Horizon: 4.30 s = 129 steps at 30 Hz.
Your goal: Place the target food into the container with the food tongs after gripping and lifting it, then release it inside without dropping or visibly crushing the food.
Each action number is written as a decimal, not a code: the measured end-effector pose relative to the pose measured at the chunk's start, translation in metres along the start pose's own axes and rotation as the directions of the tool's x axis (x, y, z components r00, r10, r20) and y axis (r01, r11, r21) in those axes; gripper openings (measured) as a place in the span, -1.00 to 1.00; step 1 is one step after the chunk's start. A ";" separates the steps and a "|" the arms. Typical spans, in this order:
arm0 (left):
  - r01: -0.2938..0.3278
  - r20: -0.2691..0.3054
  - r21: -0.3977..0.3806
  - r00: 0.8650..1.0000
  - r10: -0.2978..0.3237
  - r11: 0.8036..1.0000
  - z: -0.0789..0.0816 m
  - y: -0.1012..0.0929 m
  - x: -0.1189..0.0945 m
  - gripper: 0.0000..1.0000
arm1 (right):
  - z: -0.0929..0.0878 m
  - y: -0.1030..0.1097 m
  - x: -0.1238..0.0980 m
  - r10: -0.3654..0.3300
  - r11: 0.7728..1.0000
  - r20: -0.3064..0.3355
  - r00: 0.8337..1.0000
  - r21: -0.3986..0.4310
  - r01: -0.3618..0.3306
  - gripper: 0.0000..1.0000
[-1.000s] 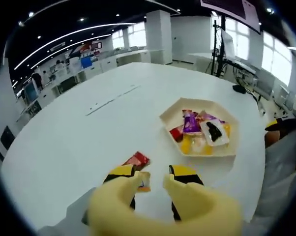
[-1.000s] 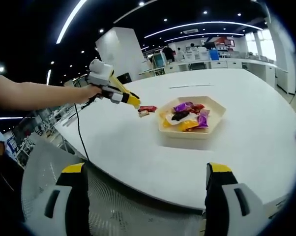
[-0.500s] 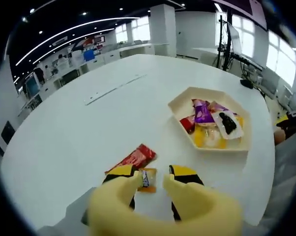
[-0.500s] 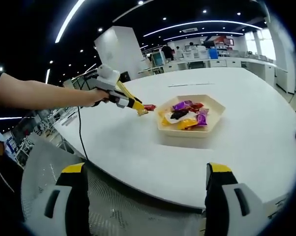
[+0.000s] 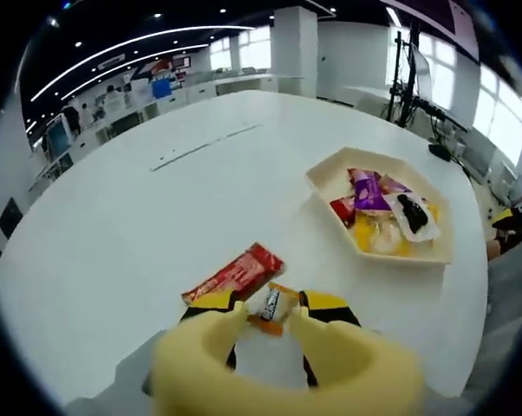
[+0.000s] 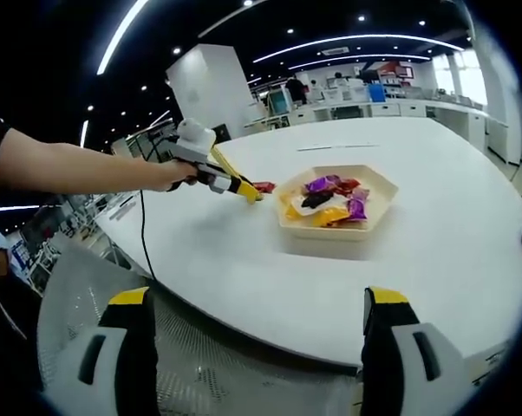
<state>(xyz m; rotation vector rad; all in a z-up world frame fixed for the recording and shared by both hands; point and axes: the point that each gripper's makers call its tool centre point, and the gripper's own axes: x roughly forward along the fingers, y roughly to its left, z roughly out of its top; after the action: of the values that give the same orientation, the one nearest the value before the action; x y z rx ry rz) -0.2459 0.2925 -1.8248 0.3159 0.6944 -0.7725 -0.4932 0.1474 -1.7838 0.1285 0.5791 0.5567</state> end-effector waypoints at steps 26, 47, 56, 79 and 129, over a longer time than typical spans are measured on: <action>0.112 0.002 0.113 0.994 -0.113 0.987 0.008 -0.025 0.011 -0.62 | -0.001 0.000 0.000 -0.001 1.000 -0.006 1.000 0.001 0.001 0.99; 0.093 -0.009 0.122 0.996 -0.093 0.988 0.003 -0.021 0.002 -0.65 | -0.001 0.000 0.000 -0.001 1.000 -0.006 1.000 -0.001 0.001 0.99; 0.089 0.015 0.101 0.996 -0.091 0.991 0.009 -0.021 -0.008 -0.63 | -0.001 0.000 0.000 -0.001 1.000 -0.007 1.000 -0.003 0.001 0.99; 0.038 0.052 0.147 0.998 -0.046 0.988 0.045 -0.012 -0.036 -0.71 | -0.001 0.001 0.000 0.004 1.000 -0.009 1.000 -0.008 -0.004 0.99; 0.069 0.044 0.125 0.996 -0.075 0.990 0.030 -0.021 -0.002 -0.58 | -0.002 0.001 0.001 0.005 1.000 -0.014 1.000 -0.002 -0.005 0.99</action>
<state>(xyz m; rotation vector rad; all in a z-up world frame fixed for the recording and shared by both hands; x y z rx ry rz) -0.2485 0.2647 -1.8019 0.3845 0.6166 -0.8915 -0.4944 0.1483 -1.7856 0.1241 0.5917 0.5633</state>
